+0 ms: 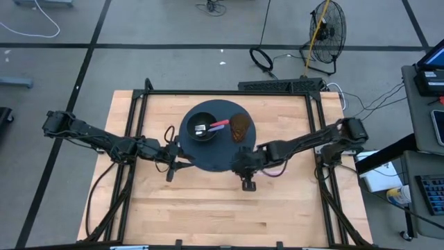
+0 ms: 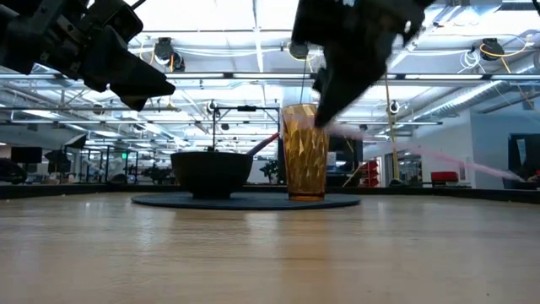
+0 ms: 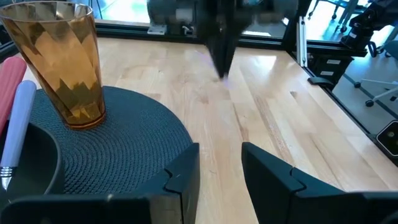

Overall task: Pick & Place Utensil
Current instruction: Put the straw into the glass

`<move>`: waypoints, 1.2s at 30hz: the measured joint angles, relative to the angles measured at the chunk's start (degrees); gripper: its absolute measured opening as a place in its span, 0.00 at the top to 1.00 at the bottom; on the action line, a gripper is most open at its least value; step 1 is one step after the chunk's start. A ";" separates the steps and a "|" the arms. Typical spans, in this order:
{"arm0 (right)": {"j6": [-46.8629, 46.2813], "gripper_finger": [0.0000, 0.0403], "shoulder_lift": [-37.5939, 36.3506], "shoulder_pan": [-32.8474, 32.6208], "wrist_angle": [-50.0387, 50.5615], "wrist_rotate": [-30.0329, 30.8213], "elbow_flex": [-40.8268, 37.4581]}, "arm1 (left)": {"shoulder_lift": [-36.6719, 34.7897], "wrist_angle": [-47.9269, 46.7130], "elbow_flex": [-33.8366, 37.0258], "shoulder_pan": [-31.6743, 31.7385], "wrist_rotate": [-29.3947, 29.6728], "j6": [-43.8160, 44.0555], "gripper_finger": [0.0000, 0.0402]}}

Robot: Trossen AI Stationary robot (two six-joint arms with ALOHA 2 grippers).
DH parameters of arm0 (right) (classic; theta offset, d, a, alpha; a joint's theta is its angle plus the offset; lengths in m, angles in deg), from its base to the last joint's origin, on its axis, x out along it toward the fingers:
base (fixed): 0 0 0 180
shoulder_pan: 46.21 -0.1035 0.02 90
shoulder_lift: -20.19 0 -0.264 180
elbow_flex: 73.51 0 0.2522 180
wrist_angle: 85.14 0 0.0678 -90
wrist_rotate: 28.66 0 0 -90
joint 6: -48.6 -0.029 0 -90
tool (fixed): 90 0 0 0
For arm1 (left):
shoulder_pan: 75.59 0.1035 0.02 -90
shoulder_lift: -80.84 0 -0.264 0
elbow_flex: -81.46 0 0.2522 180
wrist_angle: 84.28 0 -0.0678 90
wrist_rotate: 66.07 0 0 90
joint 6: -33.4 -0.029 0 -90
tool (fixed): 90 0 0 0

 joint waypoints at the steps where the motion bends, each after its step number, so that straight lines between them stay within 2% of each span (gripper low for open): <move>1: 0.39 1.00 -1.29 0.16 -0.80 0.53 0.01 | 0.00 0.00 0.00 0.00 0.00 0.00 0.70; 9: 4.86 1.00 -11.31 0.95 -4.60 4.20 0.11 | 0.00 0.61 0.00 -0.04 0.00 0.00 0.70; 21: 12.68 1.00 -22.25 5.63 -18.30 7.08 0.15 | 0.00 1.44 0.00 0.00 -0.02 -0.21 0.70; 31: 16.47 1.00 -23.95 11.93 -32.92 6.84 0.17 | 0.00 1.75 0.00 -0.02 0.00 -0.65 0.70; 36: 17.81 1.00 -23.19 14.63 -35.54 6.72 0.22 | 0.00 1.79 0.00 0.00 -0.01 -0.63 0.70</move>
